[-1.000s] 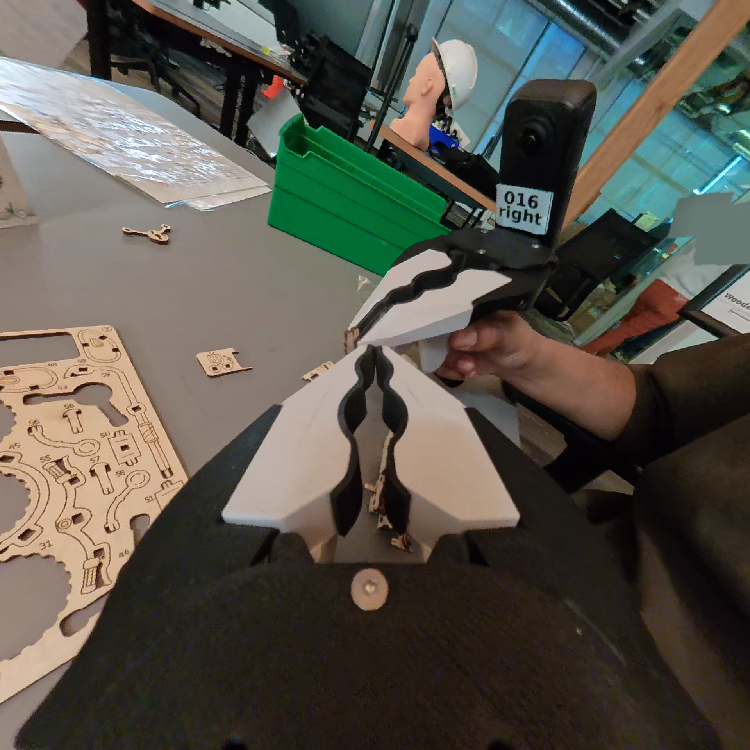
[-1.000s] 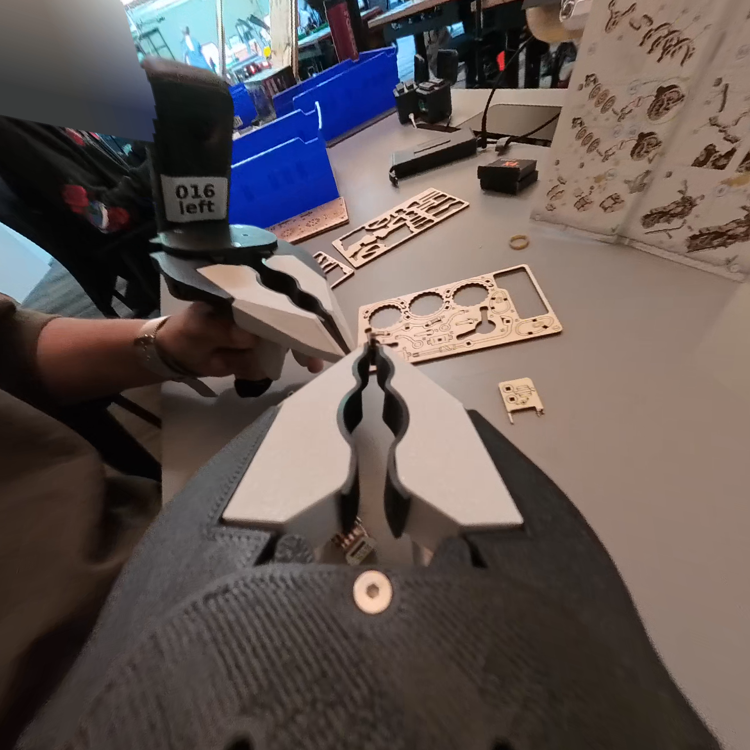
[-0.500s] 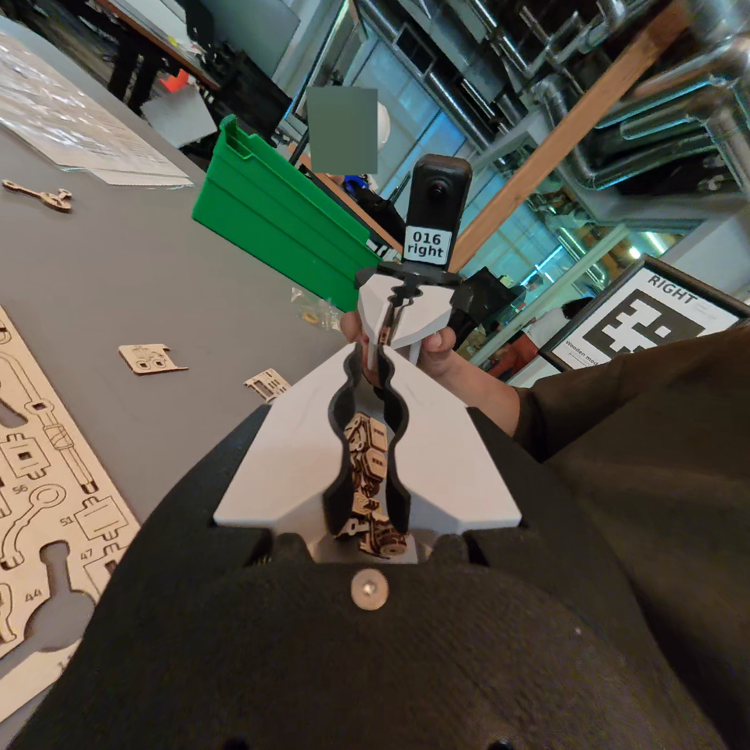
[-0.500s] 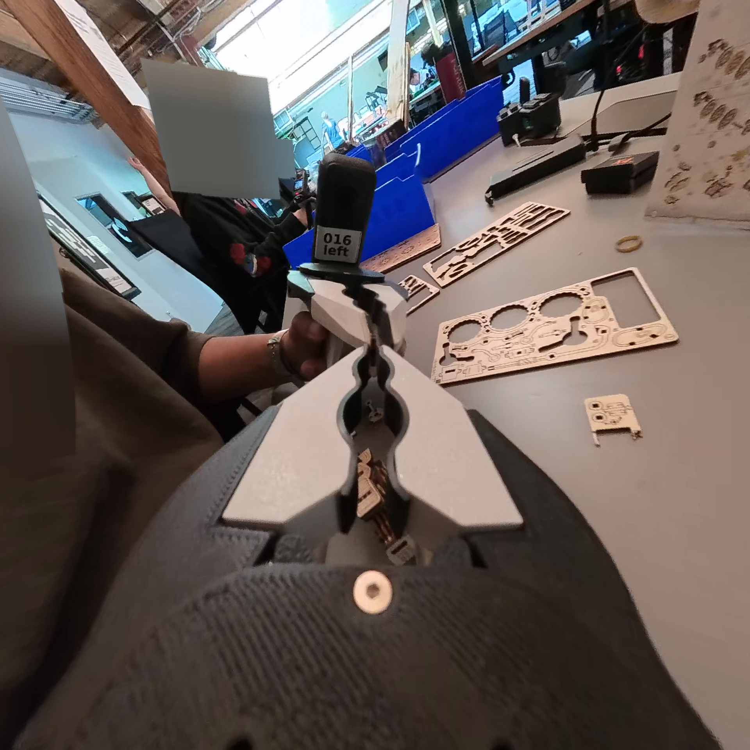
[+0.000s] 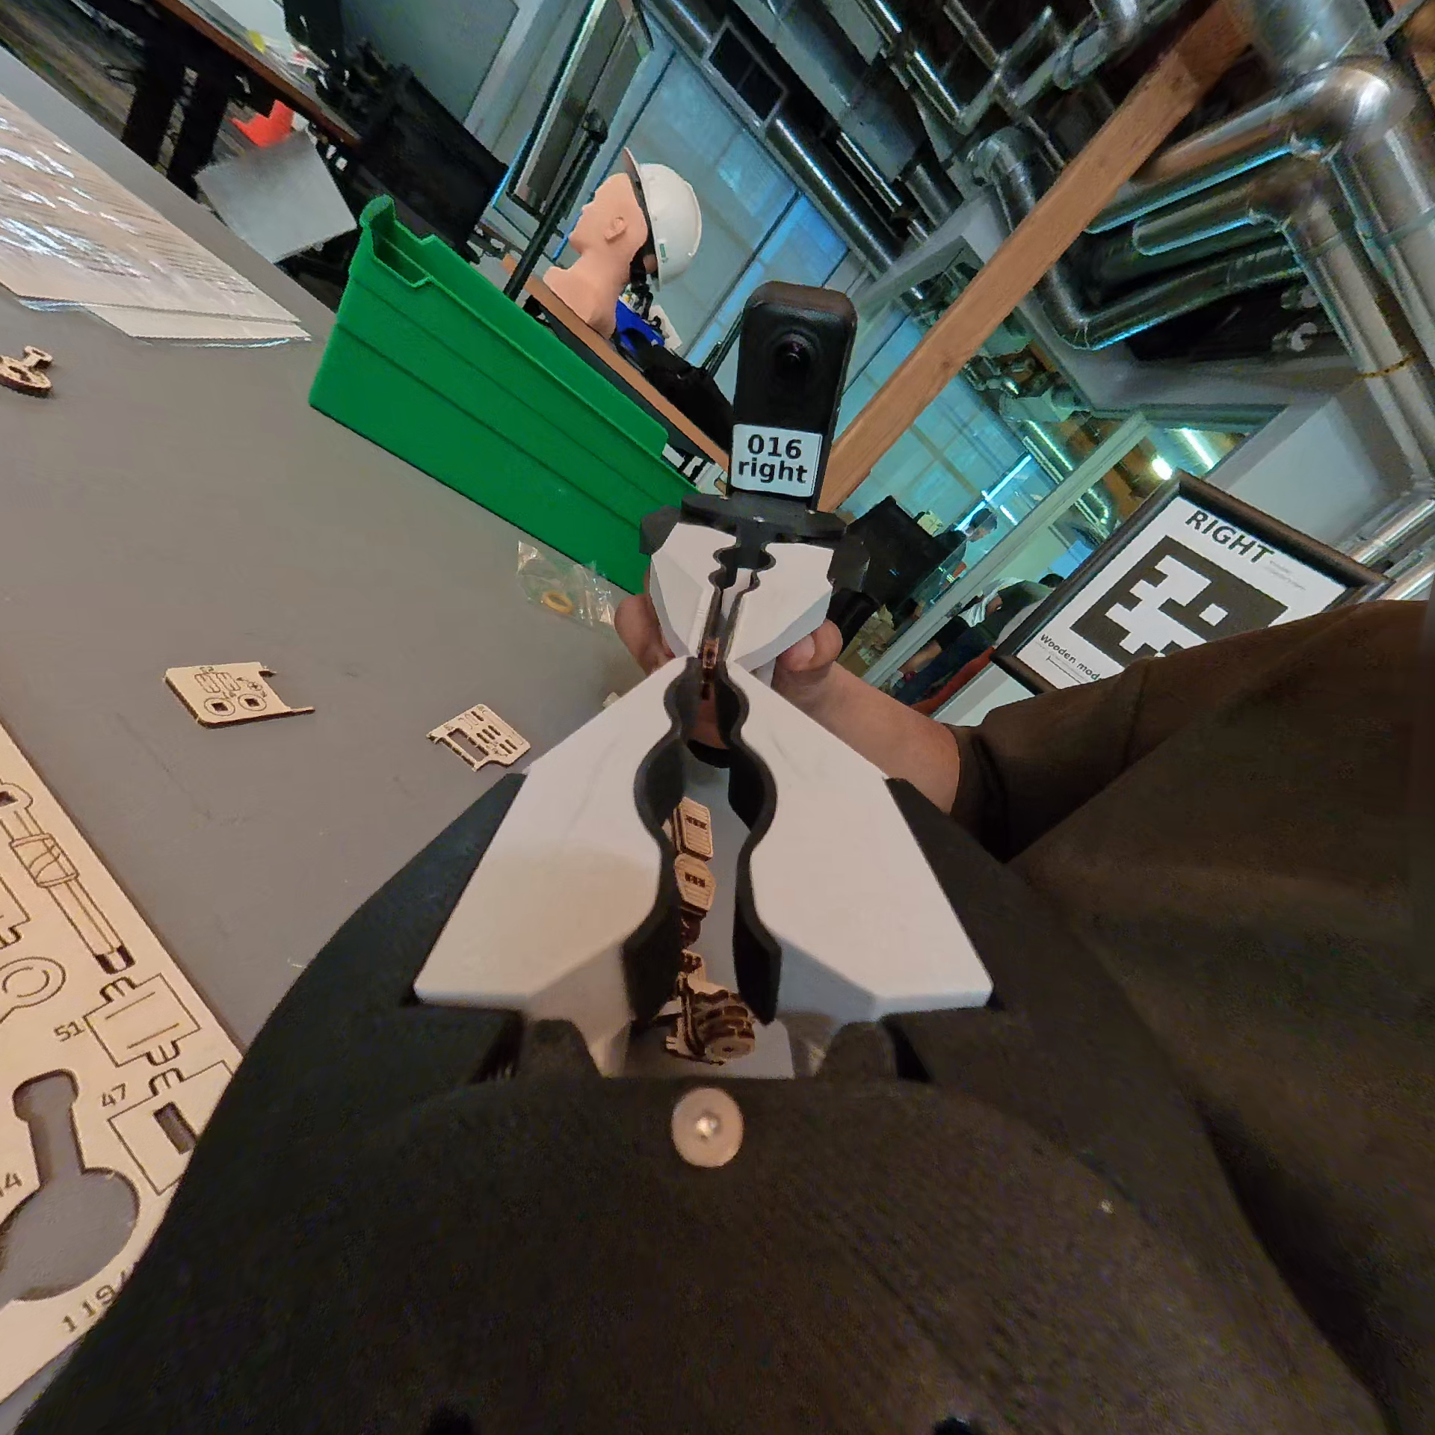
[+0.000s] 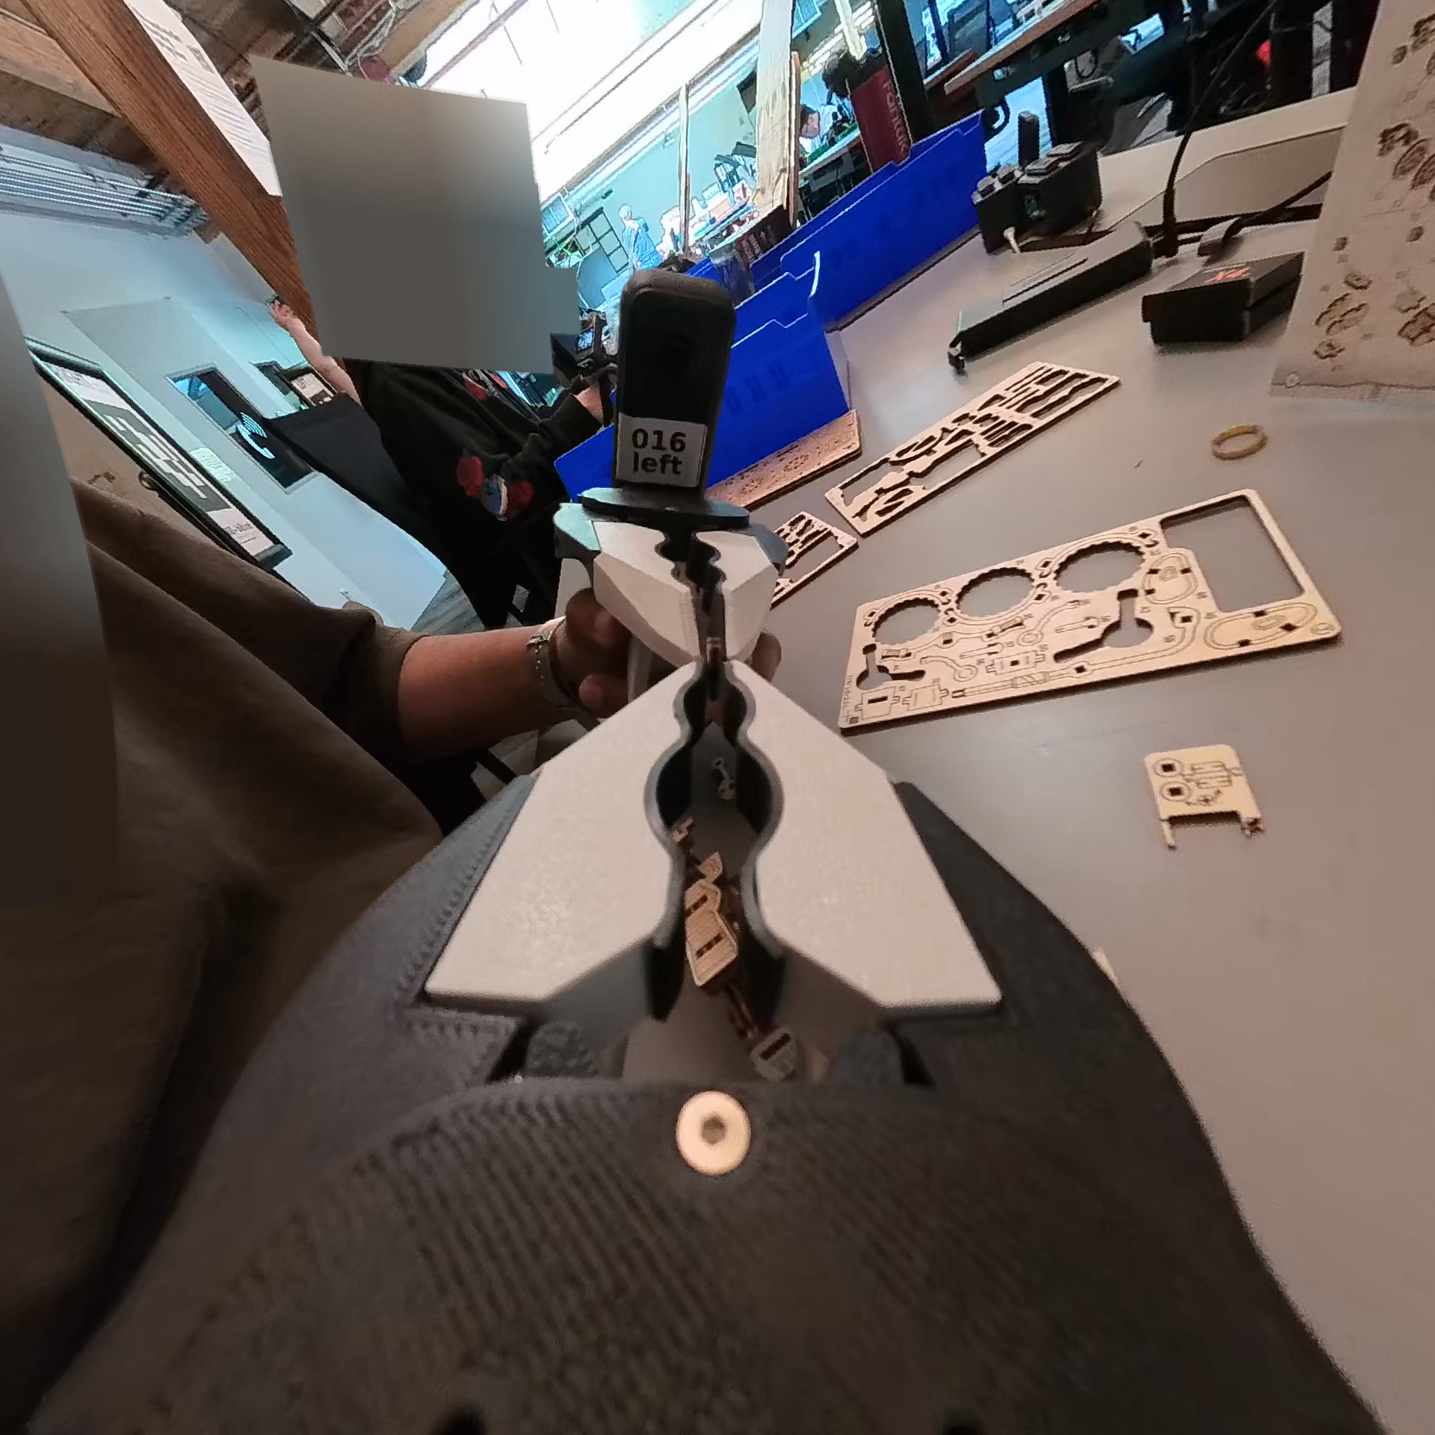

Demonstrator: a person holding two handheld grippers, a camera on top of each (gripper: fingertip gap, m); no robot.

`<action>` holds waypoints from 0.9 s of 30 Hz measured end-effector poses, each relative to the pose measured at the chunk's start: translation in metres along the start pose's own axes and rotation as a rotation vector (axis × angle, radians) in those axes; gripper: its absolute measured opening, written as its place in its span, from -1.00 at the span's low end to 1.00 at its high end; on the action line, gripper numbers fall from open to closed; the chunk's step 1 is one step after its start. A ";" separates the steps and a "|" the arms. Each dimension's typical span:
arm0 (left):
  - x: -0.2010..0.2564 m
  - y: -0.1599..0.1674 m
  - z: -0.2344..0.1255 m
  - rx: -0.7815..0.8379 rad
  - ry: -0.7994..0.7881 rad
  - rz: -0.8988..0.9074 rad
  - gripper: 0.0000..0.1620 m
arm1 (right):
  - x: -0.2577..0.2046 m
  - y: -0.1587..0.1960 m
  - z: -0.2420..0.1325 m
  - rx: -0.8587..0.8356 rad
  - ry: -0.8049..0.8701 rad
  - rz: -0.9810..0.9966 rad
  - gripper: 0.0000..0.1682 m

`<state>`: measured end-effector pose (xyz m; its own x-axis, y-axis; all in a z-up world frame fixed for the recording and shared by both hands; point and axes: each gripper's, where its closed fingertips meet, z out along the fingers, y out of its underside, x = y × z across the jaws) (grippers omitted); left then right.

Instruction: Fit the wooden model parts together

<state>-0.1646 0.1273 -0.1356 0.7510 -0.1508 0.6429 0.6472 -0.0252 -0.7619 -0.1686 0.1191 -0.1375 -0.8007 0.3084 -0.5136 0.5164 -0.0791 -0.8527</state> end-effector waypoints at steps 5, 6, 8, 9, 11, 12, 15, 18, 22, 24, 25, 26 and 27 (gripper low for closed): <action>0.001 -0.001 0.000 -0.006 -0.002 0.022 -1.00 | -0.001 -0.001 0.000 0.010 -0.014 0.008 -0.98; 0.001 -0.001 0.000 -0.005 0.001 0.020 -1.00 | 0.000 -0.001 0.000 0.012 -0.012 0.007 -0.96; 0.002 -0.001 0.000 -0.001 0.008 0.013 -1.00 | 0.000 -0.001 -0.001 0.013 -0.012 0.006 -0.94; 0.002 -0.002 -0.001 0.000 0.012 0.010 -1.00 | 0.000 -0.002 -0.001 0.013 -0.013 0.007 -0.94; 0.003 -0.001 0.000 -0.002 0.015 0.011 -1.00 | -0.001 -0.001 -0.001 0.012 -0.019 0.009 -0.94; 0.003 -0.001 0.000 -0.004 0.014 0.014 -1.00 | -0.001 -0.001 -0.001 0.011 -0.022 0.010 -0.95; 0.003 -0.001 0.000 -0.010 0.013 0.017 -1.00 | -0.002 -0.001 -0.001 0.006 -0.035 0.013 -0.99; 0.002 0.001 0.000 -0.026 0.001 0.036 -1.00 | -0.002 0.001 -0.002 -0.015 -0.029 0.008 -0.99; -0.008 0.004 0.002 -0.056 -0.105 0.103 -1.00 | 0.009 0.005 -0.001 -0.057 0.079 -0.061 -0.99; -0.011 0.003 0.002 -0.062 -0.151 0.120 -1.00 | 0.011 0.004 -0.002 -0.068 0.125 -0.103 -0.99; -0.011 0.002 0.002 -0.061 -0.163 0.119 -1.00 | 0.012 0.003 -0.002 -0.067 0.135 -0.111 -0.99; -0.011 0.002 0.003 -0.059 -0.173 0.120 -1.00 | 0.012 0.002 -0.002 -0.065 0.144 -0.111 -0.99; -0.012 0.001 0.003 -0.058 -0.186 0.125 -1.00 | 0.013 0.002 -0.002 -0.066 0.155 -0.113 -0.99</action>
<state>-0.1723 0.1316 -0.1437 0.8396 0.0287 0.5424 0.5429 -0.0750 -0.8364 -0.1776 0.1247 -0.1457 -0.8008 0.4548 -0.3897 0.4487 0.0246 -0.8933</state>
